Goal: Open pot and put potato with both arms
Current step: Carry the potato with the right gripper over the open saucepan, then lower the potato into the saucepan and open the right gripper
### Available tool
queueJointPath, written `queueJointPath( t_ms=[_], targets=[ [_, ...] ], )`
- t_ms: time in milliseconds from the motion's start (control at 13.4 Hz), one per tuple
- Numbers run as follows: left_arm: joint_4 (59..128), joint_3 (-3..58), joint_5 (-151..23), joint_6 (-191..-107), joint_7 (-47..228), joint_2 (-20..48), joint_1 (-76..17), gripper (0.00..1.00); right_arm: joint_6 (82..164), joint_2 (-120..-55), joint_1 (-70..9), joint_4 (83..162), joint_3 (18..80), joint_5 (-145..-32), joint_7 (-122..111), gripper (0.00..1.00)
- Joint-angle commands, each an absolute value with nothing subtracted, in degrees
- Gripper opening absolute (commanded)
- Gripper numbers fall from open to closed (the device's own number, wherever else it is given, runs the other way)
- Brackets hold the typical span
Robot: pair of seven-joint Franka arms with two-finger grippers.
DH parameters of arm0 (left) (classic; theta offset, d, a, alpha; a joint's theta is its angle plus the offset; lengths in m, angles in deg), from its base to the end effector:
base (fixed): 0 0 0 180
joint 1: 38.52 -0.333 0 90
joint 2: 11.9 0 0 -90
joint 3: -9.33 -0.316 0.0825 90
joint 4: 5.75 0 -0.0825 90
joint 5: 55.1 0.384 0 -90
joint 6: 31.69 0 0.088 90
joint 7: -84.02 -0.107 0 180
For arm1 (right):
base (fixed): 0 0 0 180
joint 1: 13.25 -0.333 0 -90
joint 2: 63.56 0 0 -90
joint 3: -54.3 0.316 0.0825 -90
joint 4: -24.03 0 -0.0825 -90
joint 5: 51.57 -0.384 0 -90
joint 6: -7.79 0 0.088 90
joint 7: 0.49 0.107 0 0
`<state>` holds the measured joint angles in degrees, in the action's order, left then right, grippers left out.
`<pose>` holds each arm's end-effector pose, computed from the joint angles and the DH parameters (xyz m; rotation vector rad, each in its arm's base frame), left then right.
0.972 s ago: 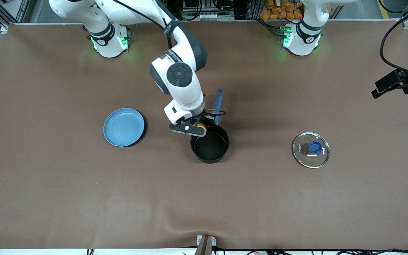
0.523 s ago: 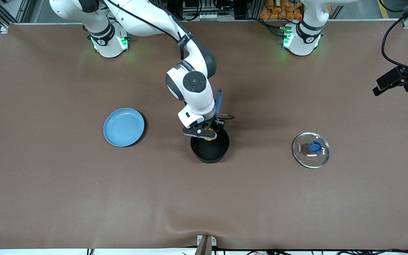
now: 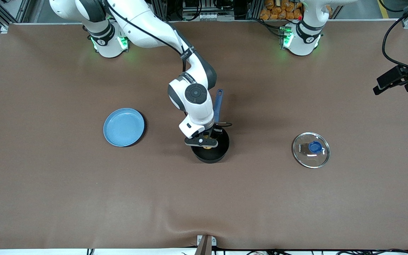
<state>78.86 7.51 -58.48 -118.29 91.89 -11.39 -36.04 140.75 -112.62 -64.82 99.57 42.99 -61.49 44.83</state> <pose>0.5515 -0.0131 0.6586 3.0754 0.1872 0.0330 0.5525 0.5211 0.2427 -3.0251 0.1778 -0.1890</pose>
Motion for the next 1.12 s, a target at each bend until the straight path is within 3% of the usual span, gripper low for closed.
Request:
queueJointPath(
  t_ms=[0, 150, 224, 299, 374, 673, 972, 1047],
  targets=[
    [78.6, 7.7, -58.1, -117.2, 89.7, -12.2, -37.6, 1.0, 142.7, -115.3, -65.4, 97.2, 42.4, -62.2, 44.3, 0.0],
    [78.5, 7.7, -57.8, -117.5, 88.9, -12.2, -37.8, 1.0, 143.7, -115.8, -65.4, 97.2, 42.5, -62.9, 44.4, 0.0],
    [78.5, 7.7, -57.8, -117.5, 88.9, -12.2, -37.9, 1.0, 143.8, -115.9, -65.4, 97.2, 42.6, -62.9, 44.4, 0.38],
    [78.5, 7.7, -57.9, -117.6, 88.8, -12.2, -37.9, 1.0, 143.8, -116.0, -65.4, 97.2, 42.6, -63.0, 44.7, 0.83],
    [78.5, 7.7, -58.1, -117.6, 88.8, -12.2, -37.9, 1.0, 143.8, -116.0, -65.5, 97.2, 42.6, -63.5, 44.7, 0.9],
    [78.2, 7.9, -55.1, -117.6, 88.7, -12.1, -37.7, 1.0, 142.8, -114.3, -64.8, 97.2, 42.8, -64.4, 44.2, 0.92],
    [77.6, 8.1, -55.7, -117.7, 88.5, -11.8, -37.7, 1.0, 130.7, -104.5, -61.6, 97.4, 43.7, -64.3, 43.6, 0.94],
    [77.6, 8.1, -56.0, -117.7, 88.6, -11.6, -37.7, 1.0, 128.1, -101.0, -59.9, 98.3, 44.9, -64.2, 43.1, 0.98]
  ],
)
